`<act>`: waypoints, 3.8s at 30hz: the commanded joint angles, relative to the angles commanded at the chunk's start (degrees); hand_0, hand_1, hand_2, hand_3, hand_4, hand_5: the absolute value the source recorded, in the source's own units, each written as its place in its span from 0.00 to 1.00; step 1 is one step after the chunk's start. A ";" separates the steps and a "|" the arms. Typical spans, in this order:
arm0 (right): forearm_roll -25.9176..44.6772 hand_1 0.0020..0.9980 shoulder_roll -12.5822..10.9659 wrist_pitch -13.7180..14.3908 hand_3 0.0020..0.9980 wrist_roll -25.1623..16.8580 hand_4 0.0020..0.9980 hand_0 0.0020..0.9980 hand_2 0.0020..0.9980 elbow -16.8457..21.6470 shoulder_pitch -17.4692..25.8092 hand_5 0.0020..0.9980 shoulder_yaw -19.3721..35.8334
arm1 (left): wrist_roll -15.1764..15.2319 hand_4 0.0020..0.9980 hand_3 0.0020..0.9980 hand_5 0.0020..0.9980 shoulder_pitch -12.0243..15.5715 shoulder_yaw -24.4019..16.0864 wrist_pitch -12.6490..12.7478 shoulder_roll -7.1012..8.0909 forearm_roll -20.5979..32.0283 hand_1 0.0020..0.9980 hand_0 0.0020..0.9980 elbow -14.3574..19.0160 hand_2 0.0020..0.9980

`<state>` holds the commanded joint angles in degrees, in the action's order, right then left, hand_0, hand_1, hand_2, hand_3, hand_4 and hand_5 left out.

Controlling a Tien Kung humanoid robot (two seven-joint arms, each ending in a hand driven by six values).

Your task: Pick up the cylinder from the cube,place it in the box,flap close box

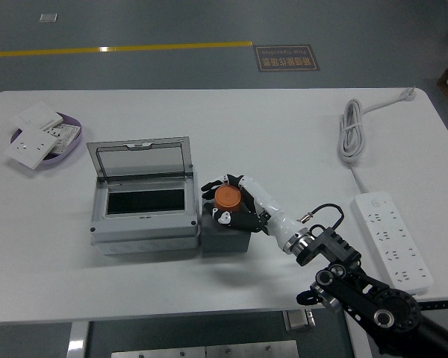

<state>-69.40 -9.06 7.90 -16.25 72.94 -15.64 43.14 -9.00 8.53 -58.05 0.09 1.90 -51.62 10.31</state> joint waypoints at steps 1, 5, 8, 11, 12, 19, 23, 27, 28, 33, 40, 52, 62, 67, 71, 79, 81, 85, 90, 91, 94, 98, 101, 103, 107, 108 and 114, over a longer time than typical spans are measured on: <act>0.01 0.39 0.00 0.02 0.36 0.00 0.00 0.39 0.41 0.00 0.00 0.00 -0.03 | 0.00 0.00 0.95 0.00 -0.01 0.00 0.00 0.00 0.00 0.85 0.92 0.00 0.86; 0.12 0.39 0.07 0.18 0.36 -0.04 0.00 0.39 0.41 -0.07 -0.03 0.00 -0.26 | 0.03 0.00 0.95 0.00 -0.04 -0.03 0.01 0.00 -0.03 0.85 0.92 0.00 0.86; 0.34 0.34 0.14 0.36 0.28 -0.19 0.00 0.35 0.35 -0.16 -0.05 0.00 -0.34 | 0.00 0.00 0.95 0.00 -0.01 -0.11 0.02 0.01 -0.12 0.85 0.92 0.00 0.86; 0.61 0.34 0.22 0.62 0.28 -0.43 0.00 0.35 0.35 -0.25 -0.09 0.00 -0.33 | 0.00 0.00 0.95 0.00 0.03 -0.20 0.05 0.02 -0.19 0.85 0.92 0.00 0.86; 0.72 0.34 0.26 0.76 0.28 -0.56 0.00 0.35 0.35 -0.25 -0.11 0.00 -0.26 | 0.00 0.00 0.95 0.00 0.05 -0.25 0.07 0.01 -0.23 0.85 0.92 0.00 0.86; 0.28 0.34 0.46 2.02 0.28 -0.26 0.00 0.35 0.35 1.19 -0.82 0.00 0.48 | -0.04 0.00 0.95 0.00 0.18 -0.38 0.14 -0.05 -0.30 0.85 0.92 0.00 0.86; -2.36 0.33 0.63 3.35 0.26 1.61 0.00 0.34 0.35 2.76 -2.86 0.00 -0.77 | -0.09 0.00 0.95 0.00 0.23 -0.48 0.18 -0.09 -0.36 0.85 0.92 0.00 0.86; -5.43 0.33 1.38 4.54 0.26 3.41 0.00 0.34 0.35 3.15 -6.21 0.00 -3.68 | -0.14 0.00 0.95 0.00 0.23 -0.64 0.19 -0.05 -0.54 0.85 0.92 0.00 0.86; -6.33 0.33 1.68 4.78 0.26 3.96 0.00 0.34 0.35 3.08 -7.19 0.00 -4.54 | -0.16 0.00 0.95 0.00 0.23 -0.72 0.19 -0.04 -0.62 0.85 0.92 0.00 0.86; -11.33 0.33 3.64 5.64 0.25 6.94 0.00 0.33 0.34 2.02 -12.47 0.00 -8.69 | -0.21 0.00 0.95 0.00 0.23 -0.96 0.20 0.04 -0.91 0.85 0.92 0.00 0.86; -15.63 0.32 5.98 5.23 0.24 10.03 0.00 0.33 0.34 0.12 -20.46 0.00 -13.82 | -0.45 0.00 0.95 0.00 0.54 -1.32 0.25 0.29 -1.30 0.85 0.92 0.00 0.86; -13.78 0.32 9.06 6.39 0.25 16.21 0.00 0.32 0.34 -5.31 -31.93 0.00 -22.10 | -0.76 0.00 0.95 0.00 0.29 -1.98 0.24 1.12 -2.25 0.85 0.92 0.00 0.86; -21.81 0.37 9.06 2.83 0.42 22.22 0.00 0.34 0.42 -7.18 -35.59 0.00 -26.44 | -0.81 0.00 0.95 0.00 0.09 -2.38 0.29 1.67 -2.71 0.85 0.92 0.00 0.86; -22.78 0.37 9.06 0.66 0.42 24.17 0.00 0.34 0.42 -7.30 -36.77 0.00 -27.76 | -0.87 0.00 0.95 0.00 0.08 -2.47 0.30 1.84 -2.87 0.85 0.92 0.00 0.86; -23.87 0.42 9.06 -1.35 0.51 25.58 0.00 0.37 0.48 -7.67 -37.53 0.00 -28.24 | -0.82 0.00 0.95 0.00 -0.07 -2.47 0.31 1.98 -2.92 0.85 0.92 0.00 0.86; -24.75 0.50 9.06 -3.95 0.58 27.73 0.04 0.47 0.56 -8.35 -38.54 0.00 -29.31 | -1.03 0.00 0.95 0.00 0.00 -2.75 0.29 2.07 -3.41 0.85 0.92 0.00 0.86; -24.50 0.73 9.06 -4.08 0.76 27.80 0.64 0.77 0.76 -8.44 -38.59 0.26 -29.56 | -1.23 0.00 0.95 0.00 0.05 -2.97 0.27 2.03 -3.70 0.85 0.92 0.00 0.86; -23.54 0.73 9.06 -3.69 0.76 27.52 0.64 0.77 0.76 -8.57 -38.58 0.26 -29.96 | -1.66 0.00 0.95 0.00 0.15 -3.50 0.24 1.98 -4.39 0.85 0.92 0.00 0.86; -22.70 0.77 9.06 -3.29 0.85 27.02 0.80 0.85 0.80 -8.68 -38.56 0.35 -29.94 | -2.01 0.00 0.95 0.00 0.13 -4.02 0.22 2.06 -4.97 0.85 0.92 0.00 0.86; -22.66 0.77 9.06 -3.30 0.85 26.94 0.80 0.85 0.80 -8.72 -38.53 0.35 -29.95 | -2.05 0.00 0.95 0.00 0.12 -4.06 0.22 2.07 -5.02 0.85 0.92 0.00 0.86; -22.65 0.79 9.06 -3.38 0.87 26.68 0.85 0.86 0.82 -8.77 -38.34 0.37 -30.09 | -2.08 0.00 0.95 0.00 0.06 -3.97 0.19 2.10 -4.98 0.85 0.92 0.00 0.86; -22.42 0.79 9.06 -3.11 0.89 26.60 0.90 0.86 0.82 -8.25 -37.93 0.40 -29.89 | -2.00 0.00 0.95 0.00 -0.04 -3.85 0.17 2.05 -4.92 0.85 0.92 0.00 0.86; -20.31 0.79 9.06 -2.61 0.89 26.41 0.90 0.86 0.82 -6.54 -37.24 0.40 -28.92 | -1.96 0.00 0.95 0.00 0.01 -3.66 0.16 1.94 -4.73 0.85 0.92 0.00 0.86; -17.99 0.79 9.06 -2.51 0.89 26.06 0.90 0.86 0.82 -4.46 -36.70 0.40 -27.54 | -1.95 0.00 0.95 0.00 0.14 -3.51 0.16 1.83 -4.58 0.85 0.92 0.00 0.86; -13.32 0.78 9.06 -2.56 0.88 25.25 0.92 0.86 0.82 -0.06 -36.65 0.42 -23.82 | -1.93 0.00 0.95 0.00 0.34 -3.34 0.16 1.67 -4.42 0.85 0.92 0.00 0.86; -12.27 0.78 8.86 -2.52 0.88 25.02 0.92 0.86 0.82 1.03 -37.00 0.42 -22.68 | -1.92 0.00 0.95 0.00 0.34 -3.31 0.16 1.66 -4.40 0.85 0.92 0.00 0.86; -9.98 0.76 6.92 -1.77 0.86 23.28 0.90 0.85 0.80 0.17 -40.09 0.42 -16.60 | -1.85 0.00 0.95 0.00 0.09 -3.22 0.12 1.80 -4.47 0.85 0.92 0.00 0.86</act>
<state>-79.38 -2.14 6.13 7.03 73.11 -55.73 26.54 -10.85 8.62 -61.27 0.22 3.70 -56.08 10.31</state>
